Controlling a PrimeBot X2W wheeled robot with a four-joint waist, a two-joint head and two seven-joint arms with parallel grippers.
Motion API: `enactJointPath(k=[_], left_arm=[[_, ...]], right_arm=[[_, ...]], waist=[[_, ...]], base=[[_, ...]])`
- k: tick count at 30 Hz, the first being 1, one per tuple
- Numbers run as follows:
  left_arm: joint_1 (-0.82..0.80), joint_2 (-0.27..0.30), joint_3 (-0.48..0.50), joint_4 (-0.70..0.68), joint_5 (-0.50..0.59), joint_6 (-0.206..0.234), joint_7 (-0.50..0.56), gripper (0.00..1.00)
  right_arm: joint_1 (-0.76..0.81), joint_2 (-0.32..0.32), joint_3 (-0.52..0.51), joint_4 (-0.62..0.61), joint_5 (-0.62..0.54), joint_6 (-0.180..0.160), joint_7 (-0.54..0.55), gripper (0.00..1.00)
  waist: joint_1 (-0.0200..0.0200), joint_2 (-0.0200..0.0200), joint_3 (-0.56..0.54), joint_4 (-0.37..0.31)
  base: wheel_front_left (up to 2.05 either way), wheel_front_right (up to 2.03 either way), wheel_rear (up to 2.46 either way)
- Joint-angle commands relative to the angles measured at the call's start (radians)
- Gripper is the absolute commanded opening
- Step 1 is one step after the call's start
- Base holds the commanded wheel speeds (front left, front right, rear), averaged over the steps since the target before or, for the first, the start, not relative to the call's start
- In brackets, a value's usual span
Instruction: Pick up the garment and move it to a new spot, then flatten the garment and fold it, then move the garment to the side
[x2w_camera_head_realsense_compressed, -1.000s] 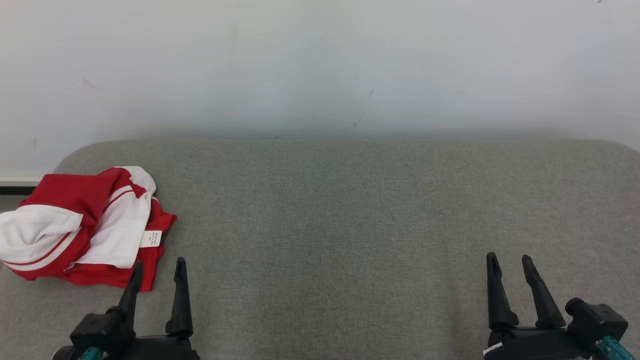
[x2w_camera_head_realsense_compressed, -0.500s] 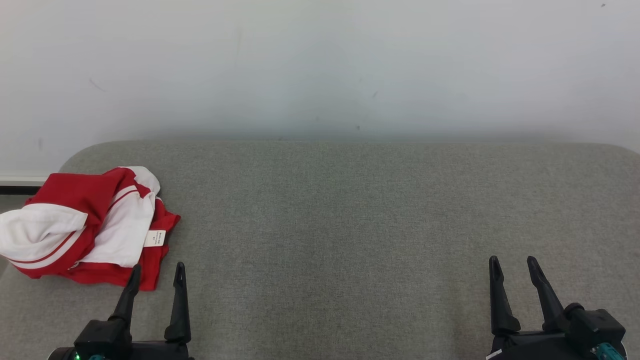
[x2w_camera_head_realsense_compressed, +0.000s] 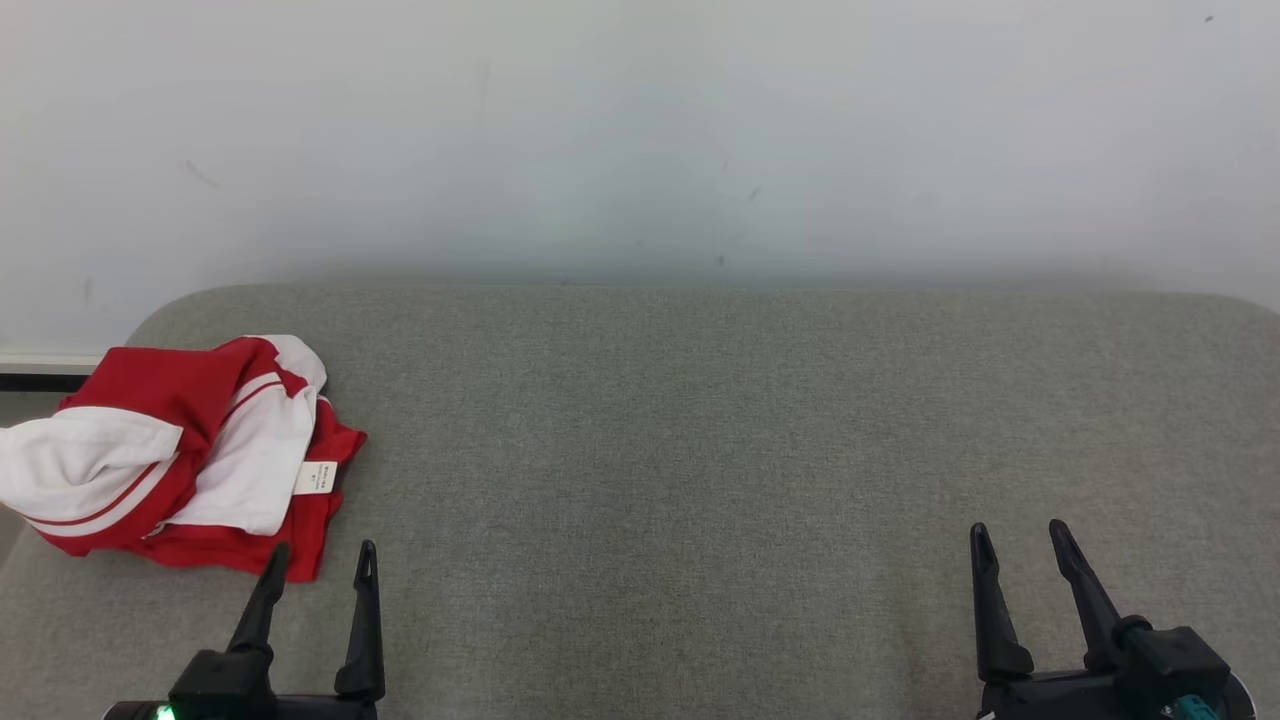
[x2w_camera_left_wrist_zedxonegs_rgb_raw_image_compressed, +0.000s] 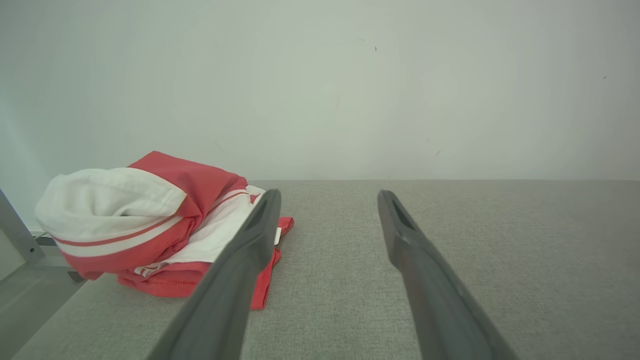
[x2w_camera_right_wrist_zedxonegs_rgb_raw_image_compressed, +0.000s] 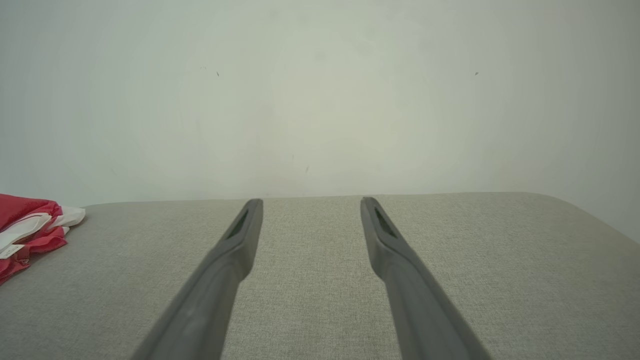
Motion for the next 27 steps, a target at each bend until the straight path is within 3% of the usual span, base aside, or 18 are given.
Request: enactJointPath(k=[1, 10, 27], left_arm=[[0.01, 0.0, 0.005, 0.006, 0.009, -0.008, -0.007, 1.0], [0.01, -0.007, 0.029, 0.012, -0.044, -0.032, -0.005, 1.0], [0.003, -0.003, 0.028, 0.061, -0.072, -0.024, 0.001, 1.0]], right_arm=[[0.01, -0.003, -0.002, 0.004, -0.01, 0.004, -0.007, 1.0], [0.008, -0.004, 0.002, 0.019, 0.047, 0.004, -0.004, 1.0], [0.018, 0.0, -0.002, -0.002, 0.091, 0.004, 0.029, 1.0]], waist=[[0.0, 0.0, -0.001, 0.0], [0.0, 0.0, -0.005, 0.001], [0.0, 0.0, -0.008, 0.005]], base=[[0.0, 0.0, 0.0], [0.0, 0.0, 0.0], [0.0, 0.0, 0.0]])
